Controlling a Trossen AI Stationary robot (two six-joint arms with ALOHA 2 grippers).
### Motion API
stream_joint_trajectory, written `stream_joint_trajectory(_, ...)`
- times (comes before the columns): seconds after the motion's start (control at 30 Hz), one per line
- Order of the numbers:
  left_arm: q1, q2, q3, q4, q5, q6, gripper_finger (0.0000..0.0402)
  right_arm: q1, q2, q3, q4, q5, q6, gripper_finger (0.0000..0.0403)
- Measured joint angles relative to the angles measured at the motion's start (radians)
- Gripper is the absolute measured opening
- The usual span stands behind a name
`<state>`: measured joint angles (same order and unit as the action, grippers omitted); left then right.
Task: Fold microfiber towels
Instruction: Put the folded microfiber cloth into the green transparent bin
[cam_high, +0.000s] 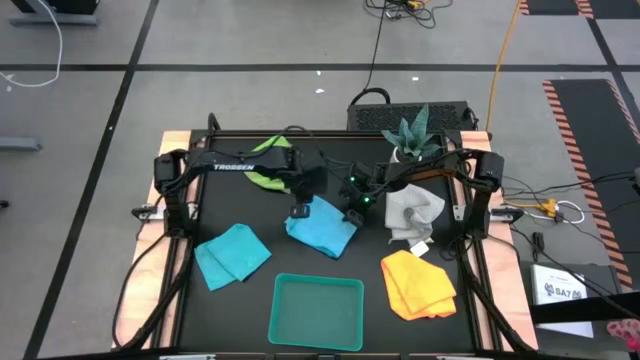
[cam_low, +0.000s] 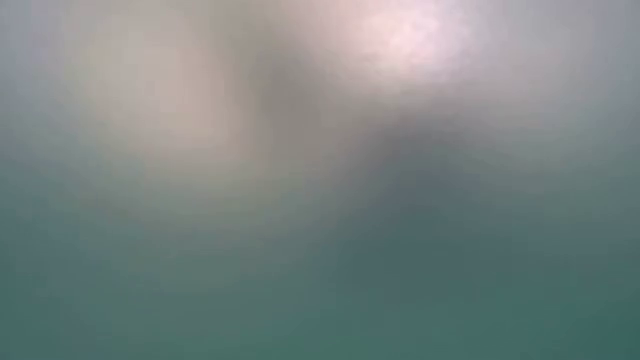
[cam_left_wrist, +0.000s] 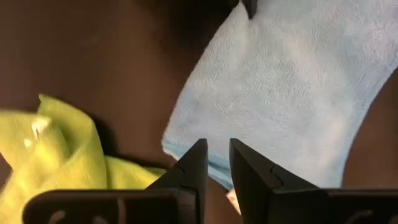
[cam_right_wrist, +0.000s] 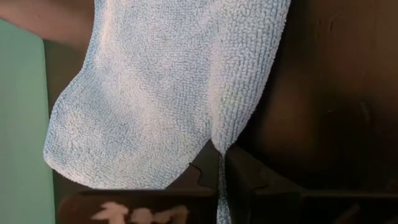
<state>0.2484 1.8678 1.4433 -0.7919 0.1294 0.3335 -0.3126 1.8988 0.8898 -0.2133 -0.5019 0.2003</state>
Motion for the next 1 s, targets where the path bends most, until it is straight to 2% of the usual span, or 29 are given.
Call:
stream_joint_trajectory(0.17,0.023,0.057,0.0,0.012,0.001,0.018,0.0067,0.0,0.0,-0.001,-0.005,-0.008,0.022,0.0)
stream_joint_trajectory(0.4,0.026,0.096,0.0,0.047,-0.045,0.145,0.0067,0.001,-0.034,-0.006,-0.042,0.001,0.036,0.0)
stream_joint_trajectory(0.57,0.034,0.097,0.0,0.047,-0.006,0.204,0.0072,0.001,-0.06,-0.008,-0.055,0.006,0.061,0.0)
stream_joint_trajectory(1.0,0.031,0.151,0.0,0.106,0.01,0.295,0.0191,0.0,-0.064,-0.007,-0.053,0.008,0.104,0.0)
